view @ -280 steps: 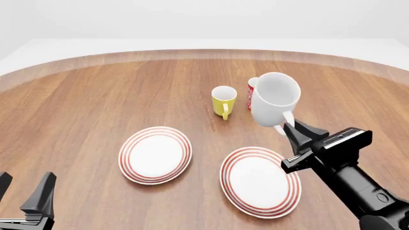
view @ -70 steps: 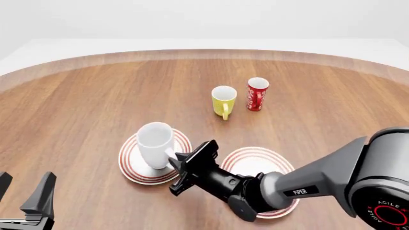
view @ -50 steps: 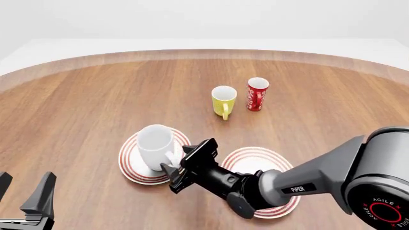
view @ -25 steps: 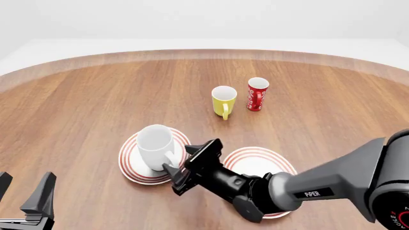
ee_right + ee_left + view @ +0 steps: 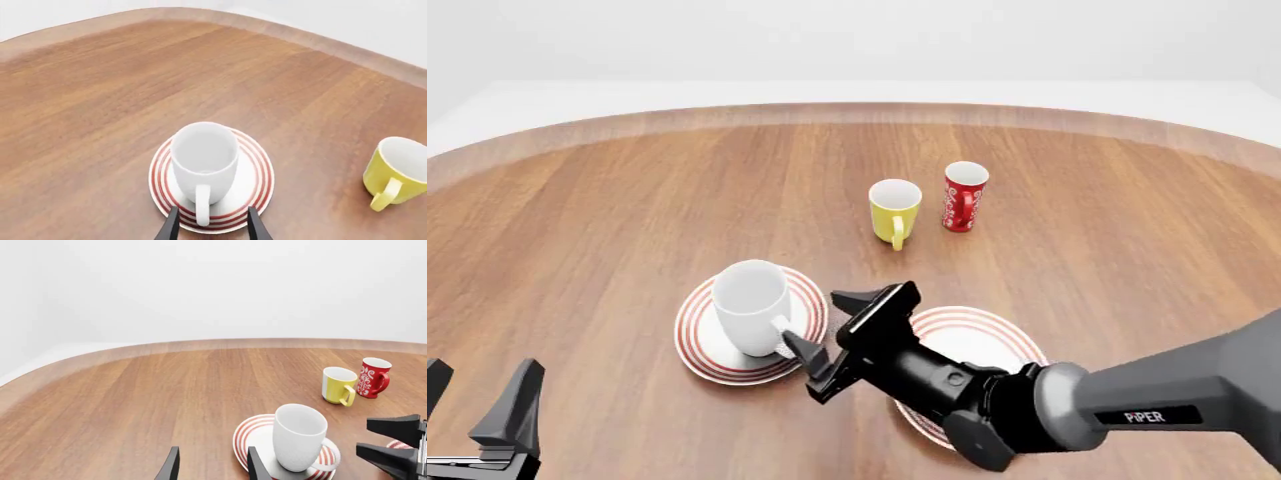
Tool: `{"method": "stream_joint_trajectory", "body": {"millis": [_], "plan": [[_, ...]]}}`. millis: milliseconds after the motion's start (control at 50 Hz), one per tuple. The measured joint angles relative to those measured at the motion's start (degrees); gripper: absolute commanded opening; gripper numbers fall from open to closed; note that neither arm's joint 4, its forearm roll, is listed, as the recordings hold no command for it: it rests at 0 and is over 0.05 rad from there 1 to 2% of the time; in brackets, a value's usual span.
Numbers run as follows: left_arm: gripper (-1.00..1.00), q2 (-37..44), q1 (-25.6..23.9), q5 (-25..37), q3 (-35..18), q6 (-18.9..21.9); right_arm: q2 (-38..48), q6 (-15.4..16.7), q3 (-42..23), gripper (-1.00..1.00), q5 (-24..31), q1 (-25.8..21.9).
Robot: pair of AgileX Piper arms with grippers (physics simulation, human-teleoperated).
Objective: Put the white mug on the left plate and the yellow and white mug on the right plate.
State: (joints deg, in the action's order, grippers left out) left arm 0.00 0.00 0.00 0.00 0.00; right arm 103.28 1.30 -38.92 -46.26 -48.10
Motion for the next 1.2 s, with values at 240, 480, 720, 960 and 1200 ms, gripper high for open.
{"method": "stream_joint_trajectory", "body": {"millis": [240, 480, 720, 960, 1200], "plan": [[1.0, 0.0, 0.0, 0.0, 0.0, 0.0, -3.29, 0.48, 2.28, 1.0, -0.43, 1.99], [1.0, 0.0, 0.0, 0.0, 0.0, 0.0, -5.57, 0.79, 3.7, 1.0, -0.89, 4.59], [1.0, 0.0, 0.0, 0.0, 0.0, 0.0, -6.91, 0.9, 4.3, 1.0, -1.43, 7.1], [1.0, 0.0, 0.0, 0.0, 0.0, 0.0, -6.1, 1.53, 3.6, 1.0, -2.68, 10.25], [1.0, 0.0, 0.0, 0.0, 0.0, 0.0, -4.59, 2.05, 2.61, 1.0, -3.88, 13.92]]}}
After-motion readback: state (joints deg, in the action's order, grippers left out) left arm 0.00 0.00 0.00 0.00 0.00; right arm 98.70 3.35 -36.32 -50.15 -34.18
